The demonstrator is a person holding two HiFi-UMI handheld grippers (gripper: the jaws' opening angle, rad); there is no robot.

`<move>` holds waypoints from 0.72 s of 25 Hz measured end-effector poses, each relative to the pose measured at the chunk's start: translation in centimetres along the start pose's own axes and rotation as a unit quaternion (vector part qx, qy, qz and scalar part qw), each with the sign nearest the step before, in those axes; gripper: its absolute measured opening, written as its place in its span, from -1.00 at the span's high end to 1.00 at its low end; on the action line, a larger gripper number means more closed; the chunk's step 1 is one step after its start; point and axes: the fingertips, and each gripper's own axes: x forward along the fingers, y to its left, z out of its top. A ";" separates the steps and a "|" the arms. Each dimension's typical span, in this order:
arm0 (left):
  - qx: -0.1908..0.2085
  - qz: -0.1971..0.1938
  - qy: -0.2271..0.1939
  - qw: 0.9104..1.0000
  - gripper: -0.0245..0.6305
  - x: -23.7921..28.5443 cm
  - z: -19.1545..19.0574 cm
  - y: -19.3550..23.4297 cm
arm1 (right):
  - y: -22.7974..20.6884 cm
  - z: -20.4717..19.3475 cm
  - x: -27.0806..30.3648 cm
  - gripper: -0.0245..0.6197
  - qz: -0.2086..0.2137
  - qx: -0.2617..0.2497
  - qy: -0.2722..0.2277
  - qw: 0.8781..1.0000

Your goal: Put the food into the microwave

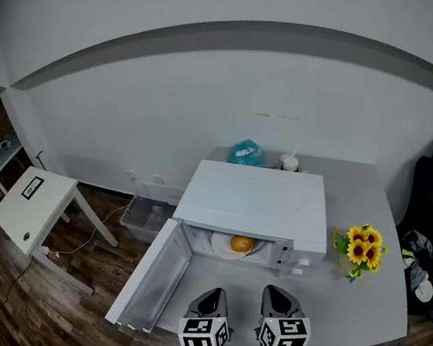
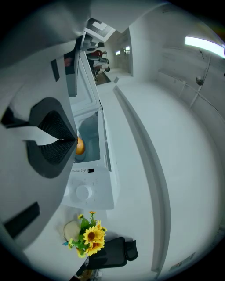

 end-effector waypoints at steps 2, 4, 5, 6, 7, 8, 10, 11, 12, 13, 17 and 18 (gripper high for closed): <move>0.001 0.000 -0.002 1.000 0.92 -0.2 0.2 -0.1 | 0.3 -0.1 -0.1 0.87 0.005 -0.002 0.002 1.000; 0.002 0.001 -0.004 1.000 0.92 -0.3 0.4 -0.2 | 0.5 -0.3 -0.2 0.87 0.010 -0.004 0.005 1.000; 0.002 0.001 -0.005 1.000 0.92 -0.4 0.4 -0.3 | 0.6 -0.4 -0.2 0.87 0.012 -0.005 0.007 1.000; 0.003 0.002 -0.006 1.000 0.92 -0.4 0.4 -0.3 | 0.8 -0.5 -0.3 0.87 0.015 -0.007 0.008 1.000; 0.003 0.002 -0.006 1.000 0.92 -0.5 0.4 -0.3 | 0.9 -0.5 -0.3 0.87 0.017 -0.008 0.008 1.000; 0.003 0.003 -0.007 1.000 0.92 -0.5 0.5 -0.3 | 1.0 -0.4 -0.4 0.87 0.018 -0.010 0.008 1.000; 0.001 0.003 -0.008 1.000 0.92 -0.7 0.5 -0.4 | 1.2 -0.1 -0.5 0.87 0.022 -0.014 0.007 1.000; 0.000 0.004 -0.009 1.000 0.92 -0.8 0.5 -0.5 | 1.2 0.0 -0.6 0.87 0.023 -0.016 0.005 1.000; -0.001 0.004 -0.010 1.000 0.92 -0.8 0.5 -0.5 | 1.2 0.1 -0.6 0.87 0.024 -0.018 0.004 1.000; -0.001 0.005 -0.011 1.000 0.92 -0.9 0.5 -0.5 | 1.3 0.2 -0.7 0.87 0.025 -0.021 0.002 0.999; -0.005 0.007 -0.010 1.000 0.92 -1.0 0.4 -0.6 | 1.6 0.2 -0.9 0.87 0.030 -0.026 0.001 0.999; -0.006 0.007 -0.010 1.000 0.92 -1.0 0.3 -0.6 | 1.6 0.1 -0.9 0.87 0.032 -0.025 0.002 0.999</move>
